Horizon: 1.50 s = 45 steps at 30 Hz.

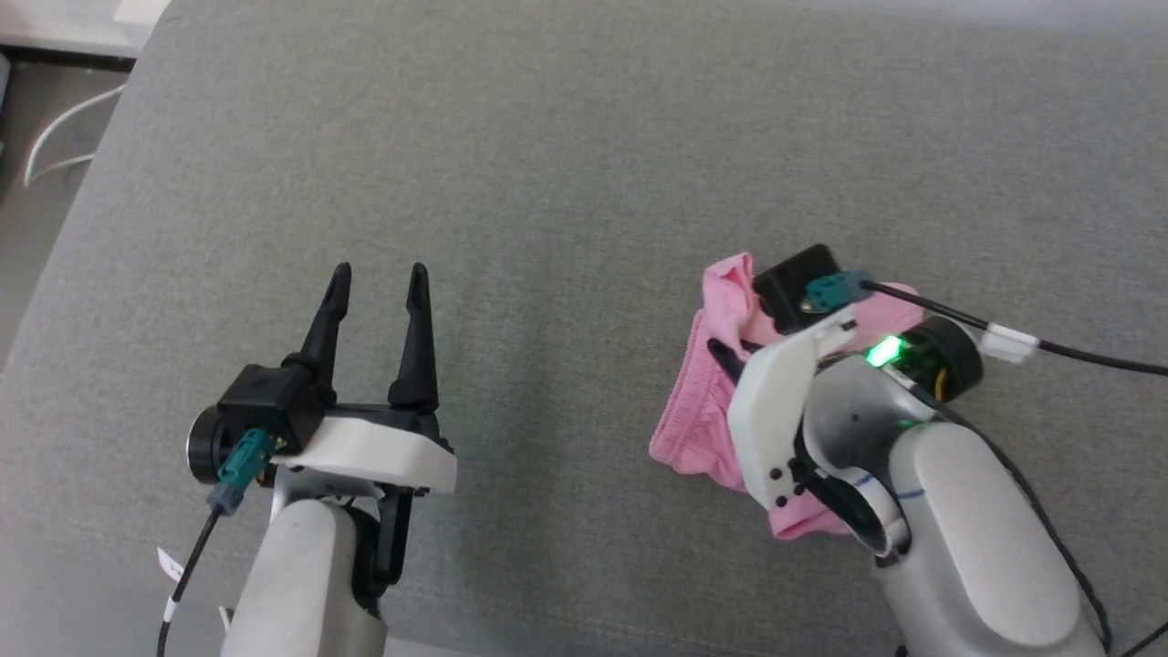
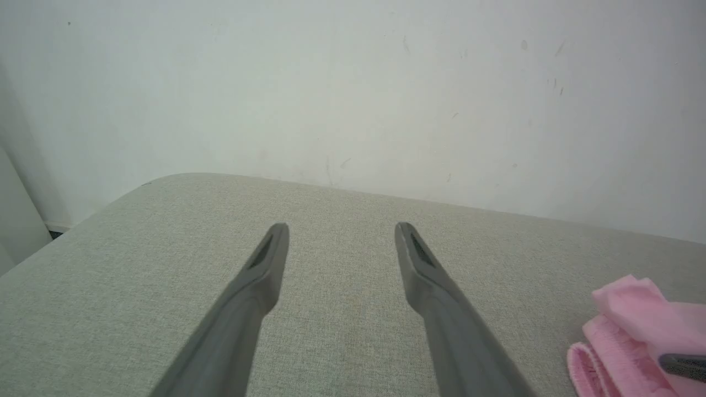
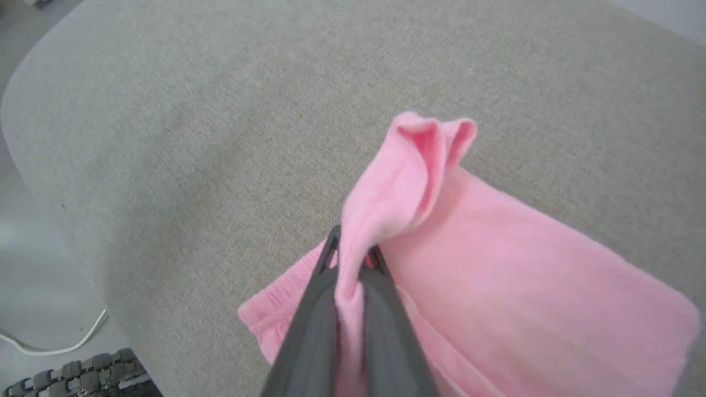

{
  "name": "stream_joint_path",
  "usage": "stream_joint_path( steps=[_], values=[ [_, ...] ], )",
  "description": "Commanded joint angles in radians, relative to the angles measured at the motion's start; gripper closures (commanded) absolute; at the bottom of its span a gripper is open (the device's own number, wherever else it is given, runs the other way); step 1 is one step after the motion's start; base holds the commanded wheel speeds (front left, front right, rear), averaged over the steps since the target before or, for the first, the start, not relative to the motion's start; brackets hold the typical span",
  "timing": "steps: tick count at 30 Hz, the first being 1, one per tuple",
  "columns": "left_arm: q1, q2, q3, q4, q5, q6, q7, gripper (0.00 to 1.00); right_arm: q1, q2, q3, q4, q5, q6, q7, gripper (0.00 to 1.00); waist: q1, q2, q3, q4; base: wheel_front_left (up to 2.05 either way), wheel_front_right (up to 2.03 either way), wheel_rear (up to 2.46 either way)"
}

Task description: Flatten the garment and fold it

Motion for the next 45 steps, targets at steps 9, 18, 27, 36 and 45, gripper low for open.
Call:
stream_joint_path(
  steps=[9,18,27,36,45],
  values=[
    [-0.019,-0.002,-0.017,0.006,-0.024,0.016,-0.005,0.0,-0.087,-0.001,0.085,0.192,0.141,-0.001,-0.069,0.0,0.0,0.0,0.023,0.034,0.0,0.0,0.0],
    [0.006,-0.002,-0.007,0.012,-0.014,0.017,-0.005,0.0,-0.037,-0.001,-0.008,0.039,0.286,-0.001,-0.365,0.0,0.0,0.0,-0.023,-0.005,0.0,0.0,0.0],
    [0.035,-0.002,0.018,-0.002,0.008,0.009,-0.005,0.0,0.148,-0.001,-0.265,-0.046,0.243,-0.001,-0.691,0.0,0.0,0.0,-0.064,-0.058,0.0,0.0,0.0],
    [0.039,-0.002,0.039,-0.021,0.016,0.004,-0.005,0.0,0.249,-0.001,-0.324,0.081,0.182,-0.001,-0.703,0.0,0.0,0.0,-0.055,-0.076,0.0,0.0,0.0],
    [0.031,-0.002,0.029,-0.022,0.008,0.007,-0.005,0.0,0.204,-0.001,-0.27,0.205,0.211,-0.001,-0.576,0.0,0.0,0.0,-0.032,-0.054,0.0,0.0,0.0]
  ],
)
